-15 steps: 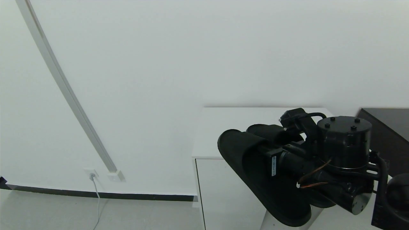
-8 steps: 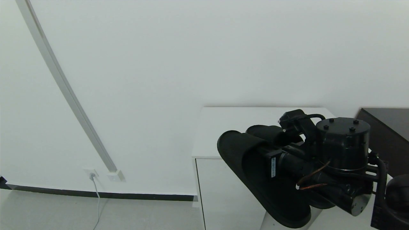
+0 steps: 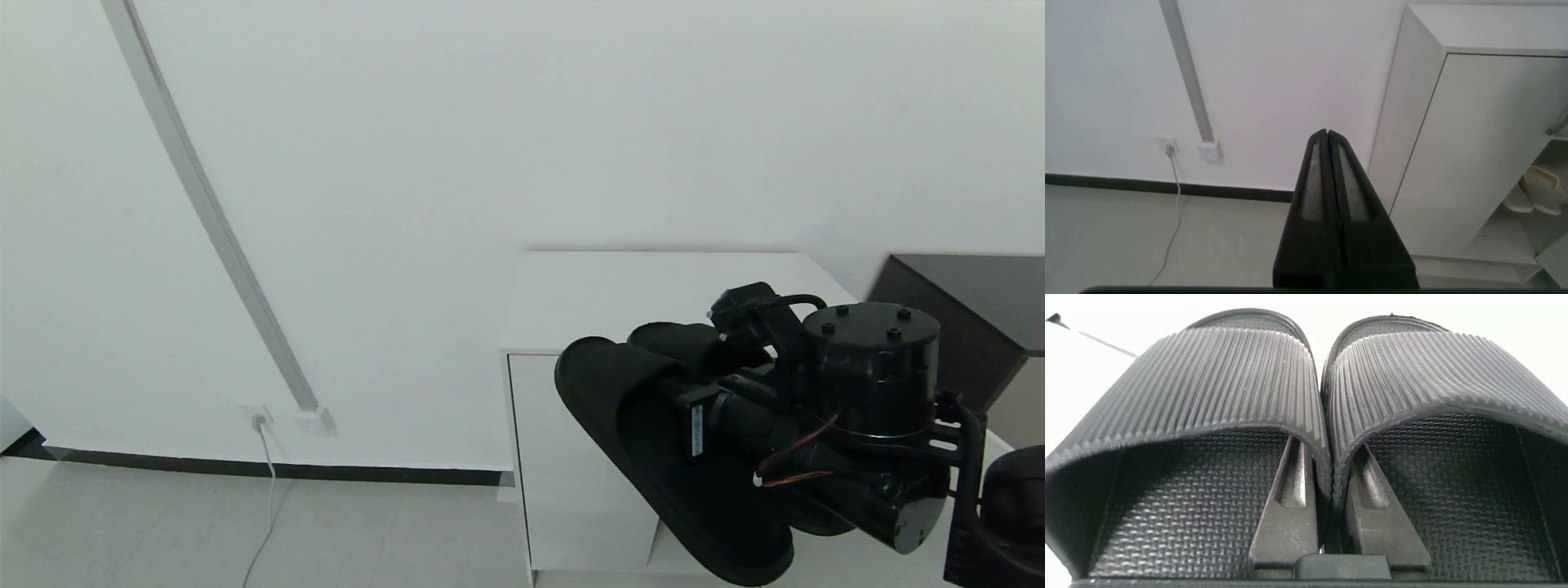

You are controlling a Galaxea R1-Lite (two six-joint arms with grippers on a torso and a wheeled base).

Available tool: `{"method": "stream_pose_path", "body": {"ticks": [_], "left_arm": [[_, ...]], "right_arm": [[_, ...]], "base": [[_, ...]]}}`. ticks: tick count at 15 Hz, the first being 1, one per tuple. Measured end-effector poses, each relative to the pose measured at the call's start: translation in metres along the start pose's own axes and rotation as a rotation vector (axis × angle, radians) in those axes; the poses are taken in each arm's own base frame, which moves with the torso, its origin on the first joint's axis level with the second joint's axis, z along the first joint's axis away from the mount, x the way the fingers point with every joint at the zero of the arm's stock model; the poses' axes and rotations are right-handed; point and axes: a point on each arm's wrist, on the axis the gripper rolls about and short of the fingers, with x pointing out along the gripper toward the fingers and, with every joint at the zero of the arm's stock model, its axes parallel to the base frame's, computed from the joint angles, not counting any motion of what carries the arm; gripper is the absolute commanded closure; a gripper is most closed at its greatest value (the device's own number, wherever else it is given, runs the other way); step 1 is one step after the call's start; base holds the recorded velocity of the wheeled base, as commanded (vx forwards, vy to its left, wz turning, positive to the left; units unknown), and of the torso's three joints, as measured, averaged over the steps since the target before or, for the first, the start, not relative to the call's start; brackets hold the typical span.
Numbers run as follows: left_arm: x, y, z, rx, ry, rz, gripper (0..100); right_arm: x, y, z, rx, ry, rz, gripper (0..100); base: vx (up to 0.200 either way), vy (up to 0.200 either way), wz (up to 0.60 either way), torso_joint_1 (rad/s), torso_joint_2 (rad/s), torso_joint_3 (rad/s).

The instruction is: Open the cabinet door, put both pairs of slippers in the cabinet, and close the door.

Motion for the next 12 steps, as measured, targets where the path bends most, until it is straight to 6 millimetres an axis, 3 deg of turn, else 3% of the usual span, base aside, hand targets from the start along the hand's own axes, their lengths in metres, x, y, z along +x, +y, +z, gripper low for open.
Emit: {"method": "stream_pose_path", "body": {"ticks": [12], "left_arm": [[0.0, 0.0, 0.0, -0.001, 0.0, 0.001, 100]], "right_arm": [[-0.0004, 0.0011, -0.0029, -0.004, 0.009, 0.004, 100]], "base": [[0.0, 0.0, 0.0, 0.0, 0.0, 0.0]]}}
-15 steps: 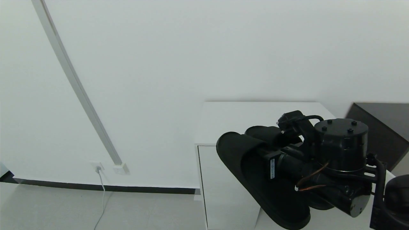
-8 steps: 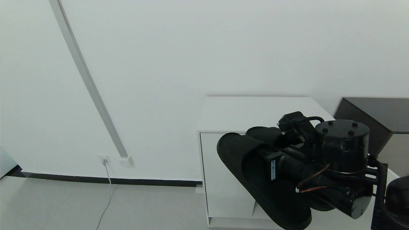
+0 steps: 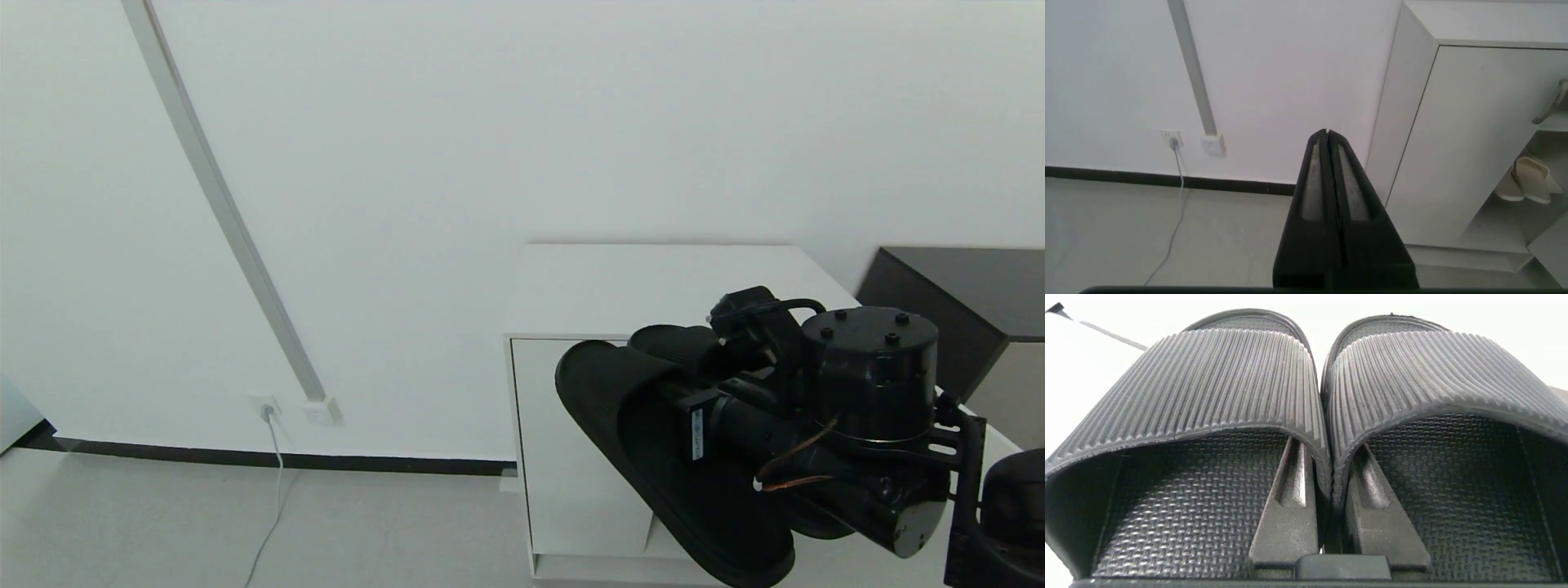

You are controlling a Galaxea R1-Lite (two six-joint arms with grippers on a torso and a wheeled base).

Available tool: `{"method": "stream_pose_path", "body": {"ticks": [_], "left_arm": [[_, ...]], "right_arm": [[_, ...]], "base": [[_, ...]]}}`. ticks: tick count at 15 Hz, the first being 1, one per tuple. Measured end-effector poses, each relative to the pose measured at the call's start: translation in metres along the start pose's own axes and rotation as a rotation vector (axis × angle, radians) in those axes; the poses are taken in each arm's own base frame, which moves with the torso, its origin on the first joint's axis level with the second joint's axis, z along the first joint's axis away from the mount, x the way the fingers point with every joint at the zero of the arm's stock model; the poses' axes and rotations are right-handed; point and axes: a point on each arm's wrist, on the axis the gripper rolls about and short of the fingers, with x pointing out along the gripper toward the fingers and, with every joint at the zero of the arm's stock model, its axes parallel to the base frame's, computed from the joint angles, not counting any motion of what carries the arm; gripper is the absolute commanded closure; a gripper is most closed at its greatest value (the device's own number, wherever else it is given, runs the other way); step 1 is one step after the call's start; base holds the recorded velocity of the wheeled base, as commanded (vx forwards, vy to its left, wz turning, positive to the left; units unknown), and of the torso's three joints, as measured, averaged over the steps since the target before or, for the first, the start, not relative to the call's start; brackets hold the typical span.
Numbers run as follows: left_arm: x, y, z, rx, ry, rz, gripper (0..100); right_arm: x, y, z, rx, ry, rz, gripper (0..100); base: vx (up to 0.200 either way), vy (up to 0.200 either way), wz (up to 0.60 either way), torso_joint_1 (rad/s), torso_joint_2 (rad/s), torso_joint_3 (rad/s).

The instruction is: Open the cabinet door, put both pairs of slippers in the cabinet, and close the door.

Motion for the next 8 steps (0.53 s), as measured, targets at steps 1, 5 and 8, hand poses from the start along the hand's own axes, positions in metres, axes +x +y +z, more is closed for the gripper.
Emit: {"method": "stream_pose_path", "body": {"ticks": [1, 5, 8], "left_arm": [[0.0, 0.0, 0.0, 0.0, 0.0, 0.0, 100], [0.0, 0.0, 0.0, 0.0, 0.0, -0.001, 100], [0.0, 0.0, 0.0, 0.0, 0.0, 0.001, 100]], "right_arm": [[0.0, 0.0002, 0.0001, 0.0, -0.001, 0.001, 100], [0.0, 0.0003, -0.0001, 0.0, 0.001, 0.001, 100], [0.0001, 0.0, -0.0001, 0.0, -0.001, -0.003, 100]], "base": [[0.0, 0.0, 0.0, 0.0, 0.0, 0.0], [0.0, -0.2, 0.0, 0.001, 0.0, 0.004], [0.0, -0.2, 0.0, 0.006, 0.0, 0.004]]}}
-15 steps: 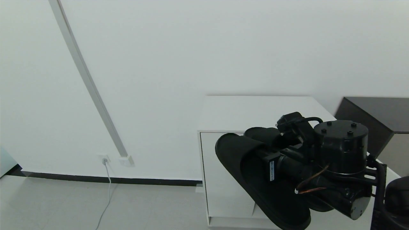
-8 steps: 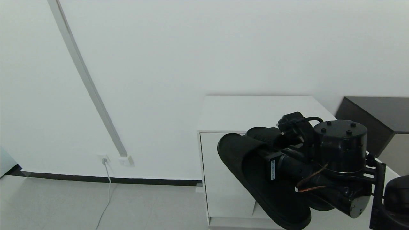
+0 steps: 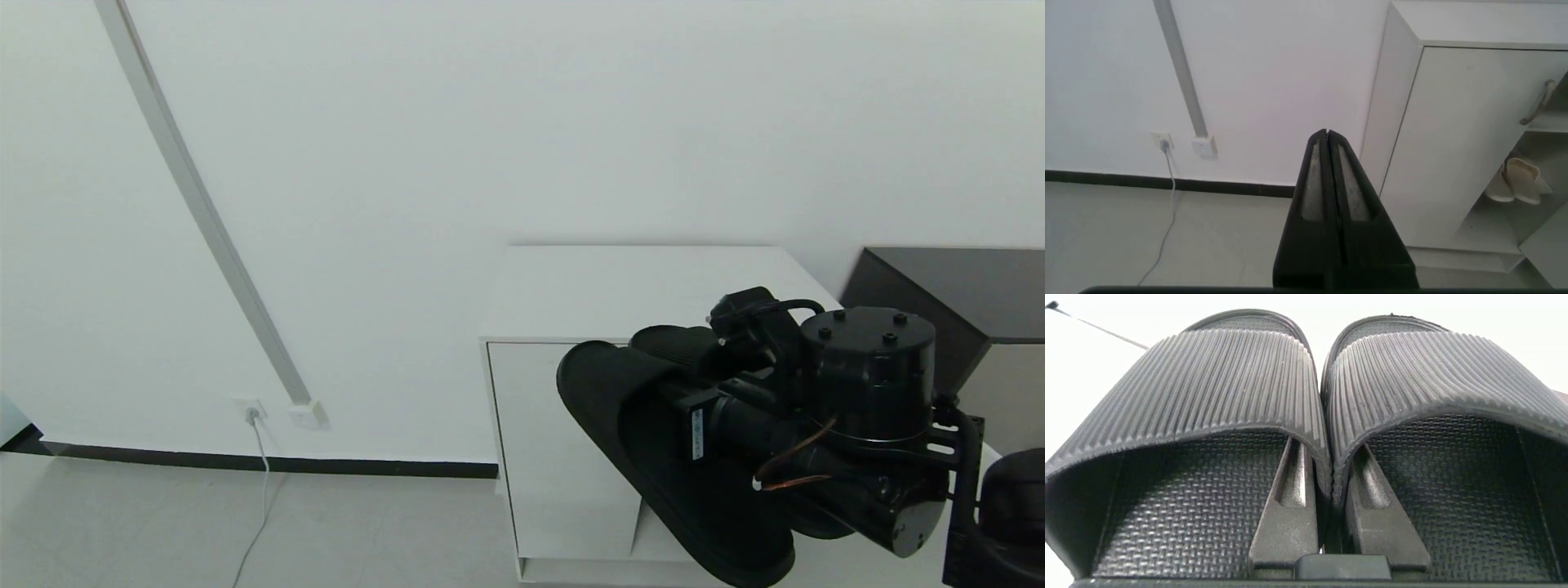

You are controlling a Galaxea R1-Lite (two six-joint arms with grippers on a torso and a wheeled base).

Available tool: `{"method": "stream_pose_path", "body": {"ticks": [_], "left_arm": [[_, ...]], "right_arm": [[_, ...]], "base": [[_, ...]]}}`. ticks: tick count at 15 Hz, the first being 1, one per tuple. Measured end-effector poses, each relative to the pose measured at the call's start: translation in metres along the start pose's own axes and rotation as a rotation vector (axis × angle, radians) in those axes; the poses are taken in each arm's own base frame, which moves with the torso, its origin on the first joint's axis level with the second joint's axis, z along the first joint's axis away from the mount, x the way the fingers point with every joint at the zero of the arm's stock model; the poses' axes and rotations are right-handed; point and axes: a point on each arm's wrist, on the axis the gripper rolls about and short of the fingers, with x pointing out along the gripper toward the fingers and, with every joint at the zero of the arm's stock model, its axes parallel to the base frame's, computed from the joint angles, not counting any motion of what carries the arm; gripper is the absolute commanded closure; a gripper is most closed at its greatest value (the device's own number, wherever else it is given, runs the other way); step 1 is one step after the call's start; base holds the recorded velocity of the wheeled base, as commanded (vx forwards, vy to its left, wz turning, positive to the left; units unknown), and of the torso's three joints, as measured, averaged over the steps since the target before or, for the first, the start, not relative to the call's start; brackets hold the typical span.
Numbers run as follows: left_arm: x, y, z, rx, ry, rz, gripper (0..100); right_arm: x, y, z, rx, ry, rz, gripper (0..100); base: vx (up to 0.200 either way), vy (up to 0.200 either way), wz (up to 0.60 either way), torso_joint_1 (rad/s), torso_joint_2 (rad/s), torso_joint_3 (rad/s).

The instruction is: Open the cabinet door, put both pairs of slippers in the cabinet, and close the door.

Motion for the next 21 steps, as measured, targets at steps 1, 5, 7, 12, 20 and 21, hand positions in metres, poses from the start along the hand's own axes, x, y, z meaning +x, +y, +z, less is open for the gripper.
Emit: {"method": "stream_pose_path", "body": {"ticks": [1, 5, 7, 12, 20, 21], "left_arm": [[0.0, 0.0, 0.0, 0.0, 0.0, -0.001, 100], [0.0, 0.0, 0.0001, 0.0, -0.001, -0.002, 100], [0.0, 0.0, 0.0, 0.0, 0.0, -0.002, 100], [0.0, 0.0, -0.0001, -0.002, 0.001, -0.001, 100], [0.0, 0.0001, 0.0, -0.002, 0.0, -0.003, 100], [0.0, 0.0, 0.0, -0.002, 0.0, -0.001, 100]], "right_arm": [[-0.0002, 0.0005, -0.0001, -0.001, 0.001, 0.003, 100], [-0.0021, -0.0007, -0.001, -0.001, 0.0, -0.016, 100], [-0.0038, -0.001, -0.0028, -0.004, 0.005, -0.017, 100], [-0.0061, -0.0004, -0.0054, -0.003, 0.0, -0.012, 100], [-0.0066, -0.0002, -0.0076, -0.004, -0.007, -0.008, 100], [-0.0065, -0.0007, -0.0077, -0.008, -0.009, -0.011, 100]], "base": [[0.0, -0.2, 0.0, 0.002, 0.0, 0.007], [0.0, -0.2, 0.0, 0.005, 0.0, 0.002], [0.0, -0.2, 0.0, 0.0, 0.0, 0.002], [0.0, -0.12, 0.0, 0.0, 0.0, 0.0], [0.0, 0.0, 0.0, 0.0, 0.0, 0.0], [0.0, 0.0, 0.0, 0.0, 0.0, 0.0]]}}
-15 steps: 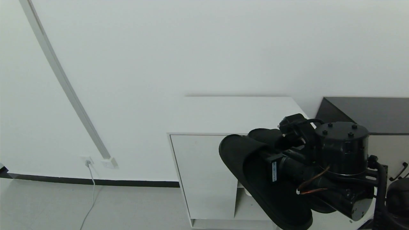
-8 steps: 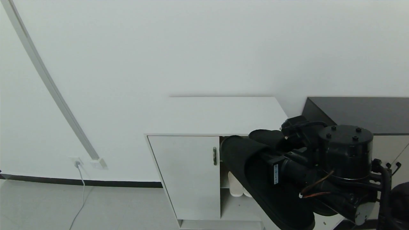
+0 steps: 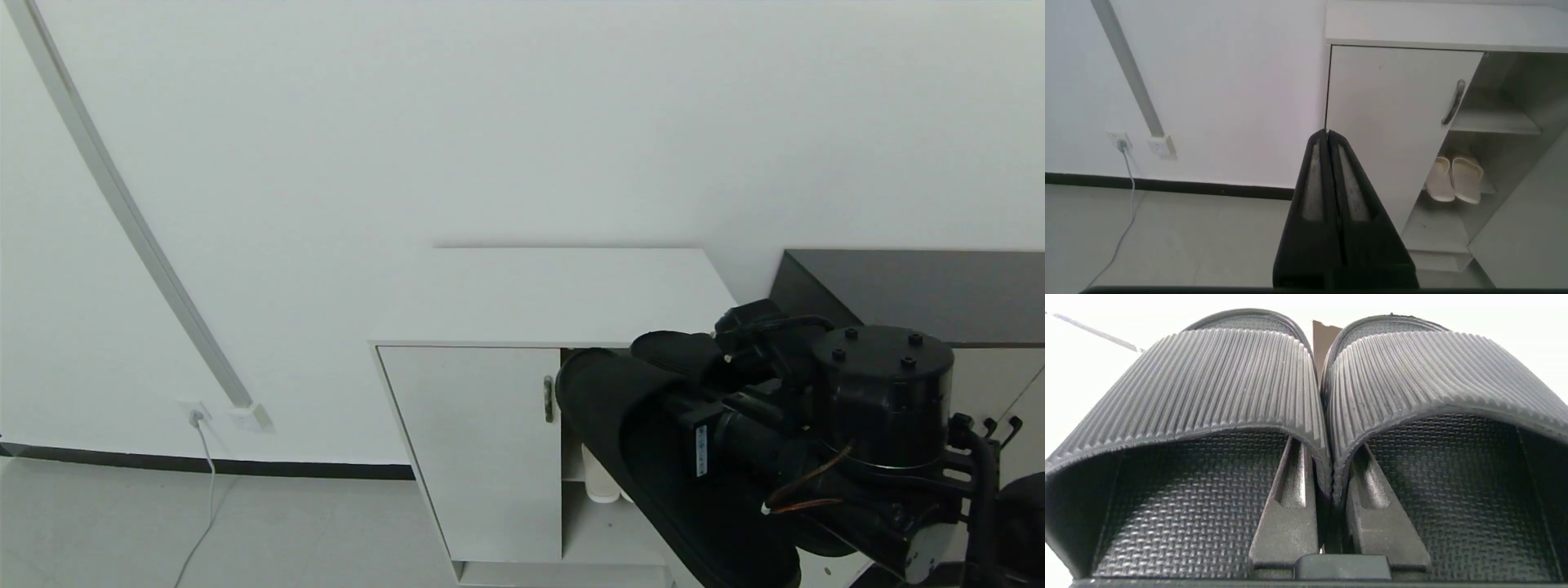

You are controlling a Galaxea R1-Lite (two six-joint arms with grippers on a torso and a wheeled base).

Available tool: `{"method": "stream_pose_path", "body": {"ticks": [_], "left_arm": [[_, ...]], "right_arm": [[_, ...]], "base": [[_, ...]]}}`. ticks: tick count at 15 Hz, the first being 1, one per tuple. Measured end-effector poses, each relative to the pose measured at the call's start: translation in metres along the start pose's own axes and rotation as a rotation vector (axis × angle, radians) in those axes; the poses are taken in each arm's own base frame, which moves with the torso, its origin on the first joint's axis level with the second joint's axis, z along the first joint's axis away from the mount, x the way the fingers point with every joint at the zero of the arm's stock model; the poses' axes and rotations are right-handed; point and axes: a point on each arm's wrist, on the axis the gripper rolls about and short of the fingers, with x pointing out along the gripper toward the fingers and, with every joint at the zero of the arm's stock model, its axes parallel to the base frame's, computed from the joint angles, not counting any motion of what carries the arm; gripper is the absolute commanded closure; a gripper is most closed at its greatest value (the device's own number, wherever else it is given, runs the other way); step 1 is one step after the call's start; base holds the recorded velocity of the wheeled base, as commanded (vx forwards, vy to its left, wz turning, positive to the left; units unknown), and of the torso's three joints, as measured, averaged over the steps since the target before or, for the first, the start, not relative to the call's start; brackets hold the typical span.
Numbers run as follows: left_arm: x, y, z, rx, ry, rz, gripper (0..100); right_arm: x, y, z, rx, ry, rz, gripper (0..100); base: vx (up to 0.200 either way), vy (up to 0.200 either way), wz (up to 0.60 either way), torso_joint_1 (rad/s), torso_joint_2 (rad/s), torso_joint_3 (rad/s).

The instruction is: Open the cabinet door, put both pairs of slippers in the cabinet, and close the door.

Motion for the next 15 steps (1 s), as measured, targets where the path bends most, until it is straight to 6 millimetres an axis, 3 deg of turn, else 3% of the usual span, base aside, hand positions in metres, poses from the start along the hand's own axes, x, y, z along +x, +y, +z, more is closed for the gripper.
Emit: {"method": "stream_pose_path", "body": {"ticks": [8, 15], "left_arm": [[0.0, 0.0, 0.0, -0.002, 0.0, 0.0, 100], [0.0, 0.0, 0.0, -0.002, 0.0, 0.0, 100]], "right_arm": [[0.003, -0.0017, -0.0052, -0.002, 0.008, -0.007, 100], [0.0034, -0.0021, -0.0075, -0.005, 0.012, -0.008, 100]], "base": [[0.0, 0.0, 0.0, 0.0, 0.0, 0.0], [0.0, 0.0, 0.0, -0.183, 0.42, 0.243]]}}
